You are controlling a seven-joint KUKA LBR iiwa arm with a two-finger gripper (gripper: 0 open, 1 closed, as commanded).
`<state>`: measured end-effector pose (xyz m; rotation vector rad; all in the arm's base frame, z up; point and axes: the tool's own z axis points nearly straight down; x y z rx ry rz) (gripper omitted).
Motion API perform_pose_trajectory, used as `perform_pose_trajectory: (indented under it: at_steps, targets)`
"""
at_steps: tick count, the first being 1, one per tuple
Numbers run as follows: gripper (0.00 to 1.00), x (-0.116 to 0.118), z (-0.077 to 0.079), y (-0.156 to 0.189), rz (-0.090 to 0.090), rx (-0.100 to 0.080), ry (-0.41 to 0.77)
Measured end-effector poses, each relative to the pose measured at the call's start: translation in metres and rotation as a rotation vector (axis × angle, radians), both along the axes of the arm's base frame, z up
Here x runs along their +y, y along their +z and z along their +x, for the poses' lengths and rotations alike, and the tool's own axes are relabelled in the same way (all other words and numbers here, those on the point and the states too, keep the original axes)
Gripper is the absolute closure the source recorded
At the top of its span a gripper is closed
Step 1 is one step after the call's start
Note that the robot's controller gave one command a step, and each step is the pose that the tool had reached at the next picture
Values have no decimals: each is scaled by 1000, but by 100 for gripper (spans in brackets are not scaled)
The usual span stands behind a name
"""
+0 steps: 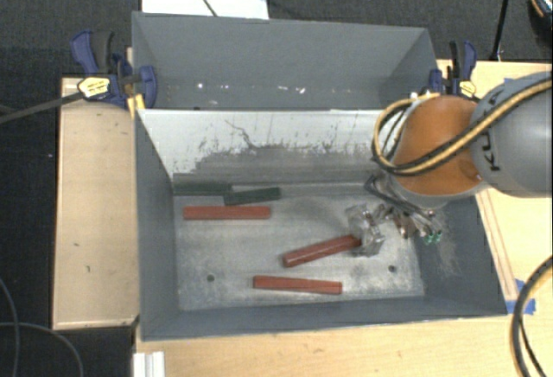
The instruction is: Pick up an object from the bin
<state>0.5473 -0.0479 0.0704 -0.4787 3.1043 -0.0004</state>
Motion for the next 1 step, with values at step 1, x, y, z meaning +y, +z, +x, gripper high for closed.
perform_pose_trajectory:
  at_steps: [1]
  targets:
    - [100, -2, 9, 151, 0, -11, -63]
